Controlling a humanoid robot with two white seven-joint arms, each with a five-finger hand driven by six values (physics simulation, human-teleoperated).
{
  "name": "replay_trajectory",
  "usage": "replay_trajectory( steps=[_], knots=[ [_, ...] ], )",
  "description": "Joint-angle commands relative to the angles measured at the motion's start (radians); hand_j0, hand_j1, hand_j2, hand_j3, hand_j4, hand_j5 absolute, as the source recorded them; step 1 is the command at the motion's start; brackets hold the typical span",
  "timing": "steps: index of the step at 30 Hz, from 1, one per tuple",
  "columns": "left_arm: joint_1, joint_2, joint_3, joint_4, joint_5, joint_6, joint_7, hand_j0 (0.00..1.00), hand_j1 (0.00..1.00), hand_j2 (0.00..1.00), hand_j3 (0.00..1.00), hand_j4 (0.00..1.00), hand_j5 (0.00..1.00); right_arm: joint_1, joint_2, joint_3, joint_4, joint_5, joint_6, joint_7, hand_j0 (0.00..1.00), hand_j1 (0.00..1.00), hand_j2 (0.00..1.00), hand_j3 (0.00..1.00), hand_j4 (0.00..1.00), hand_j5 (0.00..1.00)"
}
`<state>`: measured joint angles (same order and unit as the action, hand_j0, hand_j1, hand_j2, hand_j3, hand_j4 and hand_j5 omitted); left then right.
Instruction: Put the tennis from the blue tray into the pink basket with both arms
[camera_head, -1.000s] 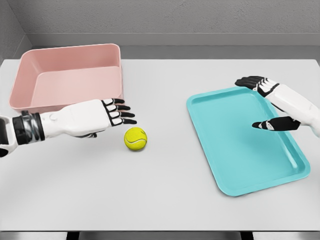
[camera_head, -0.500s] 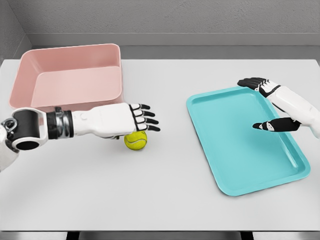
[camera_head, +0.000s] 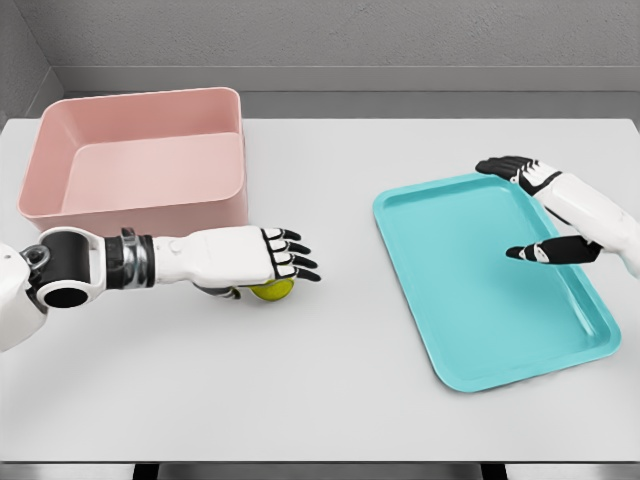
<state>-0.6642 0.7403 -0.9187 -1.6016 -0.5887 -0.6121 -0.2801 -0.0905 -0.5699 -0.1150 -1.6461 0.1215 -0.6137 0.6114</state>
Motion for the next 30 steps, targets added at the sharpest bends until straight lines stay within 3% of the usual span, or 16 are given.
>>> replay_trajectory(
  steps=[1,18,30],
  knots=[
    [0.000,-0.001,-0.005,0.017,0.009,0.001,-0.001,1.00,1.00,1.00,1.00,1.00,1.00,0.002,-0.001,0.000,0.000,-0.008,0.003,0.000,1.00,1.00,1.00,1.00,1.00,1.00],
    [-0.006,-0.035,-0.014,0.063,0.003,0.001,-0.001,1.00,1.00,1.00,1.00,1.00,1.00,0.002,-0.001,-0.002,0.003,-0.008,0.003,0.000,1.00,1.00,1.00,1.00,1.00,1.00],
    [-0.008,-0.035,-0.022,0.063,0.007,0.001,-0.044,0.65,0.65,0.65,0.65,0.65,0.65,0.002,-0.001,-0.002,0.003,-0.008,0.003,0.000,1.00,1.00,1.00,1.00,1.00,1.00]
  ],
)
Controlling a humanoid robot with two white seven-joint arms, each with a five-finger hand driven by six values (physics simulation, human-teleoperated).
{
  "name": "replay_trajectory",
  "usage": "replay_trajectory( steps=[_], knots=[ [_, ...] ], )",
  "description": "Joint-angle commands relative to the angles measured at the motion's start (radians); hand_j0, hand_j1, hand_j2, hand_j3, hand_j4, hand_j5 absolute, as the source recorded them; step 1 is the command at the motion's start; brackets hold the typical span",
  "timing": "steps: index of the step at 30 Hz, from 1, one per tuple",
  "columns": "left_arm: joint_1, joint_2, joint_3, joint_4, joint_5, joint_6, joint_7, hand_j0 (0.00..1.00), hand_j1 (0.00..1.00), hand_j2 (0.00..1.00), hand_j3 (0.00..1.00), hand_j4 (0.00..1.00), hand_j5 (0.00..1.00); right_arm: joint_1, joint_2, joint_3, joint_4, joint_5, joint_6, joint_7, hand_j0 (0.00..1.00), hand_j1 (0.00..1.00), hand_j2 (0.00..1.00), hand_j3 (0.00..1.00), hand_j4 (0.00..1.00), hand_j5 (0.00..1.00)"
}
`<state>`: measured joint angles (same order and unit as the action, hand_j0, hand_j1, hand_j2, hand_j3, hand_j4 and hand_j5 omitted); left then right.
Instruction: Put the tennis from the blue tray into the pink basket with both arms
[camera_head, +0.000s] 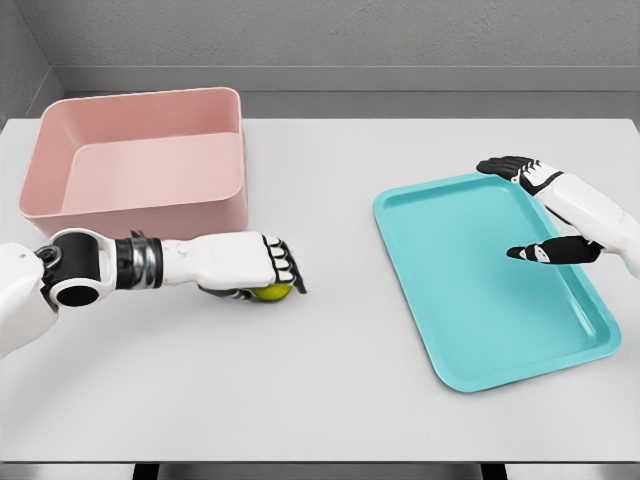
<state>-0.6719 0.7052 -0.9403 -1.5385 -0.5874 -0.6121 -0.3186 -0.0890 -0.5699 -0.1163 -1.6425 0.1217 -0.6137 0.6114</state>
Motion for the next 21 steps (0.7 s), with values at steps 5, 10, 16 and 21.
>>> replay_trajectory(
  steps=[5,10,16,21],
  knots=[
    [0.002,0.000,0.000,0.003,0.008,0.001,-0.005,0.58,0.58,0.58,0.58,0.58,0.58,0.000,-0.001,0.000,0.000,-0.008,0.003,-0.001,1.00,1.00,1.00,1.00,1.00,1.00],
    [-0.008,0.000,0.000,0.001,0.012,0.001,-0.005,0.56,0.56,0.56,0.56,0.56,0.56,0.002,-0.001,0.000,0.000,-0.008,0.003,-0.001,1.00,1.00,1.00,1.00,1.00,1.00],
    [-0.031,0.013,0.000,-0.023,0.041,0.001,-0.005,0.56,0.56,0.56,0.56,0.56,0.56,0.002,-0.001,0.000,0.000,-0.008,0.003,-0.001,1.00,1.00,1.00,1.00,1.00,1.00],
    [-0.049,0.034,0.006,-0.058,0.066,0.001,-0.005,0.57,0.57,0.57,0.57,0.57,0.57,0.002,-0.001,0.000,0.000,-0.008,0.003,-0.001,1.00,1.00,1.00,1.00,1.00,1.00]
  ],
)
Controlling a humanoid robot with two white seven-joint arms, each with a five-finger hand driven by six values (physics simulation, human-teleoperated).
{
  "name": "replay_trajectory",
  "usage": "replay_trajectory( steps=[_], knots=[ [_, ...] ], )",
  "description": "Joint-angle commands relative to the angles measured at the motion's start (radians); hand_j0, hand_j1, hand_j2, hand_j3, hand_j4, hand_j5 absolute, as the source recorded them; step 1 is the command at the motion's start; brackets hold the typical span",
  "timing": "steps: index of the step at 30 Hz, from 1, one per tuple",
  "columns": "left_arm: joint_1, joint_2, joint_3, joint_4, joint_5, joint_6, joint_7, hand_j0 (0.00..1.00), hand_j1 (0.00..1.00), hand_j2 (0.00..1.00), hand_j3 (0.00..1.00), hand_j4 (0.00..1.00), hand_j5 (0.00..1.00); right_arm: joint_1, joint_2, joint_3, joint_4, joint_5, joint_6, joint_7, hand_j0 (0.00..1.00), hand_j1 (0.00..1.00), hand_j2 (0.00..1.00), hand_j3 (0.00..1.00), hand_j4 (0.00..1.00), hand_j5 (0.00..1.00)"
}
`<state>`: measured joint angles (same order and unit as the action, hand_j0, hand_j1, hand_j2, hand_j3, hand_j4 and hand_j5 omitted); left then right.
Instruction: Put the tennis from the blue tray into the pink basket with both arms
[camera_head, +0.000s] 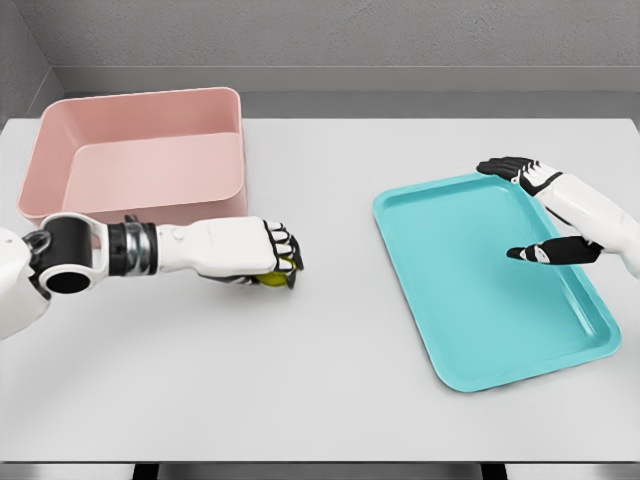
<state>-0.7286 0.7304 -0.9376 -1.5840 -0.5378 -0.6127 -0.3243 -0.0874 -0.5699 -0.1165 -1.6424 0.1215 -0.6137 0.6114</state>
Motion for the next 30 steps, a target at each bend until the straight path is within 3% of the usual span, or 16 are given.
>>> replay_trajectory(
  steps=[1,17,30],
  knots=[
    [0.000,0.009,0.005,-0.016,0.021,0.002,0.001,0.57,0.57,0.57,0.57,0.57,0.57,0.002,-0.001,0.000,0.000,-0.008,0.003,0.000,1.00,1.00,1.00,1.00,1.00,1.00],
    [-0.072,0.027,0.074,0.004,0.087,0.002,0.001,0.57,0.57,0.57,0.57,0.57,0.57,0.003,-0.002,0.000,0.003,-0.008,0.003,0.000,1.00,1.00,1.00,1.00,1.00,1.00],
    [-0.087,0.027,0.166,0.139,0.108,0.002,0.001,0.57,0.57,0.57,0.57,0.57,0.57,0.006,-0.002,-0.002,0.003,-0.008,0.003,0.000,1.00,1.00,1.00,1.00,1.00,1.00]
  ],
)
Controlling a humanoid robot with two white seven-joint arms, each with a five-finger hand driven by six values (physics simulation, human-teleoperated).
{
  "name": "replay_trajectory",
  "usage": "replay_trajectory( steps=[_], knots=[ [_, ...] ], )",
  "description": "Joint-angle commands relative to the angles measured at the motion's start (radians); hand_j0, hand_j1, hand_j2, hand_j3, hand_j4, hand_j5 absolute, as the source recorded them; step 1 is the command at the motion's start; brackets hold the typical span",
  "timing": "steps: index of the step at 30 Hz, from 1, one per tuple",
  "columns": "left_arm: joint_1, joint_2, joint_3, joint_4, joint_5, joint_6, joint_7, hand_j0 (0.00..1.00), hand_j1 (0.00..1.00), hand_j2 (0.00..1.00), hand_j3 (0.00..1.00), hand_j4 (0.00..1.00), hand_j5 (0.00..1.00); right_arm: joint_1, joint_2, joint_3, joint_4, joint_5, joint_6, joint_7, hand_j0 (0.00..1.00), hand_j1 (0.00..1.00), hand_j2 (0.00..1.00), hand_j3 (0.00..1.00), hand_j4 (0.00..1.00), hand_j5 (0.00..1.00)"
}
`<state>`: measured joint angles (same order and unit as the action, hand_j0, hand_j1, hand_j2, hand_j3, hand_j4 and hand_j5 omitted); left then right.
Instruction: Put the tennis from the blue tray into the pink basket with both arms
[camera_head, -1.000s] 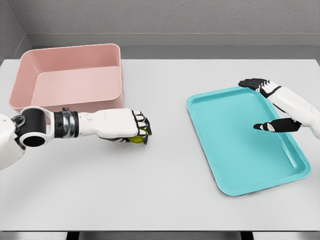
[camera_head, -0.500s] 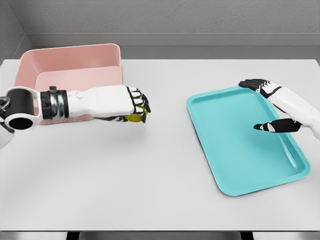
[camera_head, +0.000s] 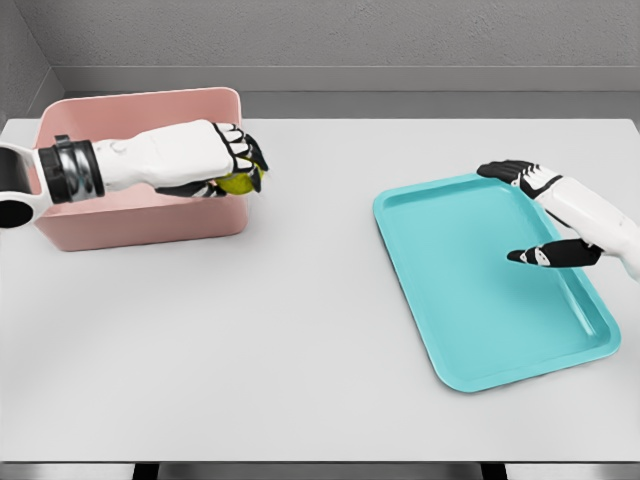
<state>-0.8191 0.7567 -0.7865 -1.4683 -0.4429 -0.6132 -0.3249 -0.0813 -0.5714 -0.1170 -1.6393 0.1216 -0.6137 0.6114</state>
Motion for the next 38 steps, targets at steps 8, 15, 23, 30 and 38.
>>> replay_trajectory(
  steps=[8,15,23,30,38],
  knots=[
    [-0.037,-0.004,0.032,0.190,0.029,0.002,0.001,0.57,0.57,0.57,0.57,0.57,0.57,0.000,-0.001,-0.001,0.000,-0.008,0.003,-0.001,1.00,1.00,1.00,1.00,1.00,1.00],
    [-0.051,-0.005,0.062,0.305,0.035,0.002,0.001,0.59,0.59,0.59,0.59,0.59,0.59,0.002,-0.001,-0.001,0.000,-0.008,0.003,-0.001,1.00,1.00,1.00,1.00,1.00,1.00],
    [-0.040,0.000,0.092,0.344,0.072,0.002,0.010,1.00,1.00,1.00,1.00,1.00,1.00,0.002,-0.001,0.000,0.000,-0.008,0.003,-0.001,1.00,1.00,1.00,1.00,1.00,1.00],
    [-0.034,0.108,0.104,0.348,0.125,0.002,0.010,1.00,1.00,1.00,1.00,1.00,1.00,0.002,-0.001,-0.001,0.000,-0.008,0.003,-0.001,1.00,1.00,1.00,1.00,1.00,1.00],
    [0.020,0.181,0.147,0.350,0.153,0.002,0.009,1.00,1.00,1.00,1.00,1.00,1.00,0.002,-0.001,-0.001,0.000,-0.008,0.003,-0.001,1.00,1.00,1.00,1.00,1.00,1.00]
  ],
)
